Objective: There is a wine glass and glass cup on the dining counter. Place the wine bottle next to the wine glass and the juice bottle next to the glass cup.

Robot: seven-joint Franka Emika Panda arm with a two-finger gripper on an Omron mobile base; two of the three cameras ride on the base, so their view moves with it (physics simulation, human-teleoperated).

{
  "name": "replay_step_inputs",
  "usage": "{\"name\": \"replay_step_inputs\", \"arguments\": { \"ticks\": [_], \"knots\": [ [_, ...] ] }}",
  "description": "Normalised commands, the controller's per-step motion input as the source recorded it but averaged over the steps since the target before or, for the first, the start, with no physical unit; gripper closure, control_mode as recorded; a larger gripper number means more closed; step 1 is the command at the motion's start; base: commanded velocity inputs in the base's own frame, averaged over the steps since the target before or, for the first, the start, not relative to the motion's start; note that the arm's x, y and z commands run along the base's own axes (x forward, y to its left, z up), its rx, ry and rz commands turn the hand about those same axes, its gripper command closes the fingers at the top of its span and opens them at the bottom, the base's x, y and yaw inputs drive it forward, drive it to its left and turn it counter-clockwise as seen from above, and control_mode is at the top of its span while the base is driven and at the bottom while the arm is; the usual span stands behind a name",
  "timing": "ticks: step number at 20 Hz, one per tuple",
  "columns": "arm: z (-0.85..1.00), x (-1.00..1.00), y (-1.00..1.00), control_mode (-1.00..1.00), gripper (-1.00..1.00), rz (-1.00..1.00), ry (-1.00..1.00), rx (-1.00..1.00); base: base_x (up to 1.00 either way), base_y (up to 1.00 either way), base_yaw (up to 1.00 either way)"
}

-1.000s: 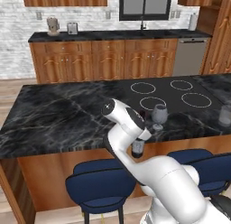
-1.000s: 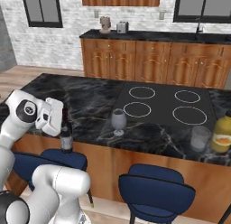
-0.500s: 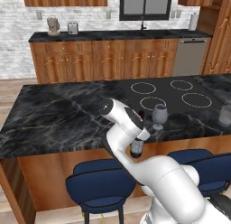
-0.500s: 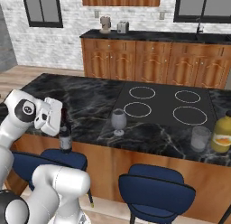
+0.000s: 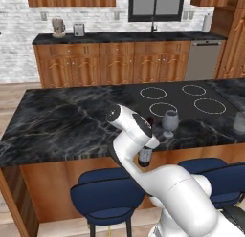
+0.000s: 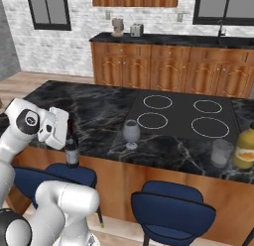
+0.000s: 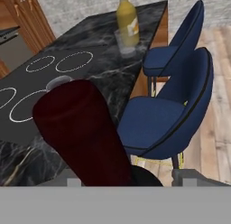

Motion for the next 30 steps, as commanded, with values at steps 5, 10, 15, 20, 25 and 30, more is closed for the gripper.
{"name": "replay_step_inputs", "arguments": {
  "ticks": [5, 10, 15, 20, 25, 30],
  "knots": [
    [0.0, 0.09, 0.0, -1.0, 1.0, 0.0, -0.01, 0.0, 0.01, -0.02, 0.03],
    [0.03, 0.46, -0.01, -1.0, 1.0, 0.0, -0.02, 0.04, 0.0, 0.0, 0.0],
    [0.01, 0.58, -0.01, -1.0, 1.0, 0.0, 0.02, 0.01, 0.0, 0.0, 0.0],
    [0.0, 0.54, -0.08, -1.0, 1.0, 0.0, 0.07, 0.0, 0.0, 0.0, 0.0],
    [0.0, 0.41, -0.13, -1.0, 1.0, 0.0, 0.05, 0.0, 0.0, 0.0, 0.0],
    [0.0, 0.23, -0.07, -1.0, 1.0, 0.0, 0.01, 0.0, 0.0, 0.0, 0.0]
  ]
}}
